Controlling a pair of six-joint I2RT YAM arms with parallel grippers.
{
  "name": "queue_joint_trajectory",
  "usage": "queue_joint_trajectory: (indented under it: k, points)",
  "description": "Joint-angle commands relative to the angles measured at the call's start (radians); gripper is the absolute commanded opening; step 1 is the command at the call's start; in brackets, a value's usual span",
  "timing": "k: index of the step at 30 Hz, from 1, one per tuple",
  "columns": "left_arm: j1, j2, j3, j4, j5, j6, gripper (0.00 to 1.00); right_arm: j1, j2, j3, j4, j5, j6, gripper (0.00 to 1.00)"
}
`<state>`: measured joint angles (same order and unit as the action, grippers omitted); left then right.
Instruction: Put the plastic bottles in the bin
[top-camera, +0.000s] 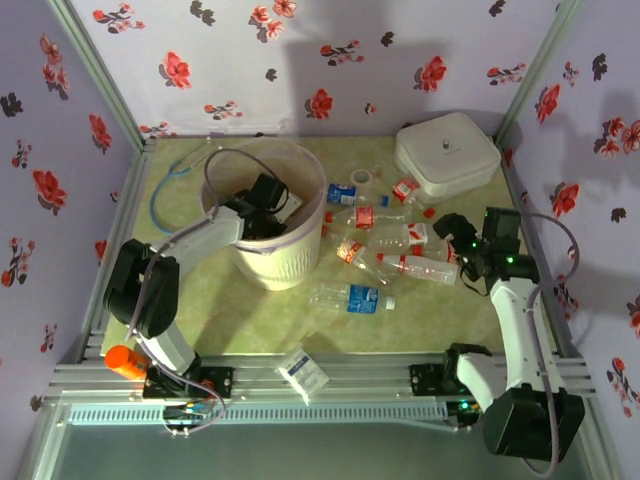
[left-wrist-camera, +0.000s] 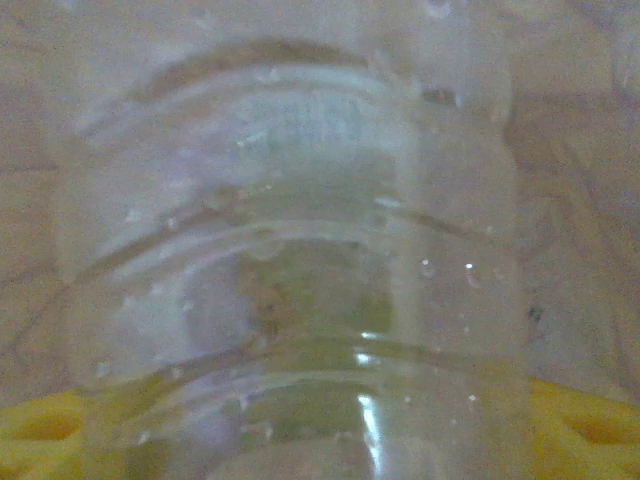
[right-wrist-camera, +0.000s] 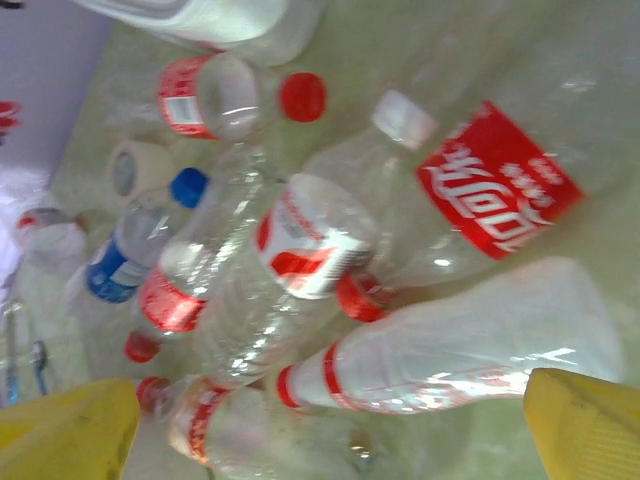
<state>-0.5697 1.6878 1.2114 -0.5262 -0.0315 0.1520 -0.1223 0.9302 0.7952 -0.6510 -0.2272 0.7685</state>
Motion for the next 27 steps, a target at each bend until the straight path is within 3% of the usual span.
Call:
queue_joint_trajectory:
  k: [1, 7, 12, 17, 27]
  points:
    - [0.005, -0.020, 0.044, -0.062, 0.015, 0.015, 0.82, -0.022, -0.029, 0.022, -0.110, 0.092, -0.035, 0.99]
    - [0.005, -0.089, 0.140, -0.154, -0.013, 0.011, 0.91, -0.025, -0.068, -0.032, -0.103, 0.087, 0.048, 0.99]
    - [0.003, -0.140, 0.218, -0.213, -0.020, 0.001, 0.98, -0.024, -0.179, -0.192, -0.007, 0.055, 0.301, 0.99]
    - [0.004, -0.189, 0.281, -0.265, -0.017, 0.012, 1.00, -0.020, -0.338, -0.428, 0.204, 0.046, 0.572, 0.94]
    - [-0.019, -0.269, 0.358, -0.358, -0.018, 0.026, 1.00, -0.020, -0.191, -0.496, 0.402, 0.032, 0.617, 0.93]
